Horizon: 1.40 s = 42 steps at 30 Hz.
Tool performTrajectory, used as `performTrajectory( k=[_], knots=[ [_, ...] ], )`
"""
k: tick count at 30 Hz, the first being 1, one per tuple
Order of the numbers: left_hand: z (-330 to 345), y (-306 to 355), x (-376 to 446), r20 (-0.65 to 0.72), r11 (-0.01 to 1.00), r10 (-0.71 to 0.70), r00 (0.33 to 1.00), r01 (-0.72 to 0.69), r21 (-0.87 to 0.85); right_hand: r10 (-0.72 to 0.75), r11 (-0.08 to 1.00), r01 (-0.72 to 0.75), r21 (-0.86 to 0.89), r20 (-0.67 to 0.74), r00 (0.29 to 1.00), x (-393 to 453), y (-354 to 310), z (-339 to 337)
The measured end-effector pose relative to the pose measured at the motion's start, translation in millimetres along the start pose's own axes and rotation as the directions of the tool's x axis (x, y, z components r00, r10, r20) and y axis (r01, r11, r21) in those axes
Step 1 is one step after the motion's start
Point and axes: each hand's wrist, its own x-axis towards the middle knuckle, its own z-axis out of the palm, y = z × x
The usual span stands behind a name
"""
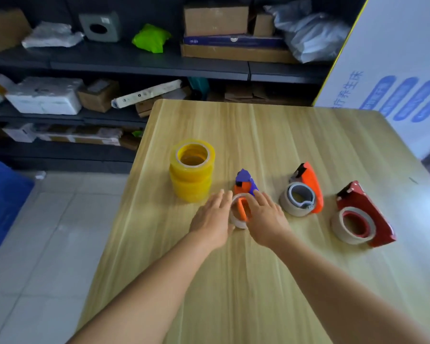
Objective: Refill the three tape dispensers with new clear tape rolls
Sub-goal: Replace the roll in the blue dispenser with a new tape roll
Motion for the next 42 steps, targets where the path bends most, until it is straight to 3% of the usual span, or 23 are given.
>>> performTrajectory(
  k=[6,11,14,19,25,31,36,42],
  knots=[
    [18,25,17,0.100,0.989,0.061,0.993,-0.074,0.127,-0.001,1.000,0.003,-0.029,0.072,0.997,-8,35,6],
    [21,29,28,0.025,0.985,0.034,0.999,-0.038,0.169,-0.071,0.997,0.070,0.014,0.031,0.997,-1,51,-2],
    [25,42,36,-0.028,0.995,-0.013,1.000,0.015,0.096,-0.128,0.986,0.124,0.114,0.023,0.992,10,57,-5],
    [29,51,49,0.061,0.992,-0.122,0.991,0.123,-0.013,-0.194,0.972,0.173,0.157,0.128,0.973,29,68,-2],
    [27,42,42,-0.008,0.978,-0.067,0.998,0.064,-0.200,-0.232,0.965,0.218,0.143,0.095,0.968,36,78,-2],
    [26,35,38,0.001,0.837,-0.144,0.990,0.122,-0.533,-0.287,0.955,0.281,0.090,0.054,0.957,36,79,-1],
    [22,31,33,-0.079,0.920,-0.110,0.991,0.071,-0.387,-0.307,0.950,0.302,0.084,0.059,0.950,30,73,-7],
    [18,20,19,-0.133,0.876,-0.205,0.970,0.121,-0.467,-0.466,0.884,0.465,0.048,0.010,0.885,24,43,-11]
  ],
)
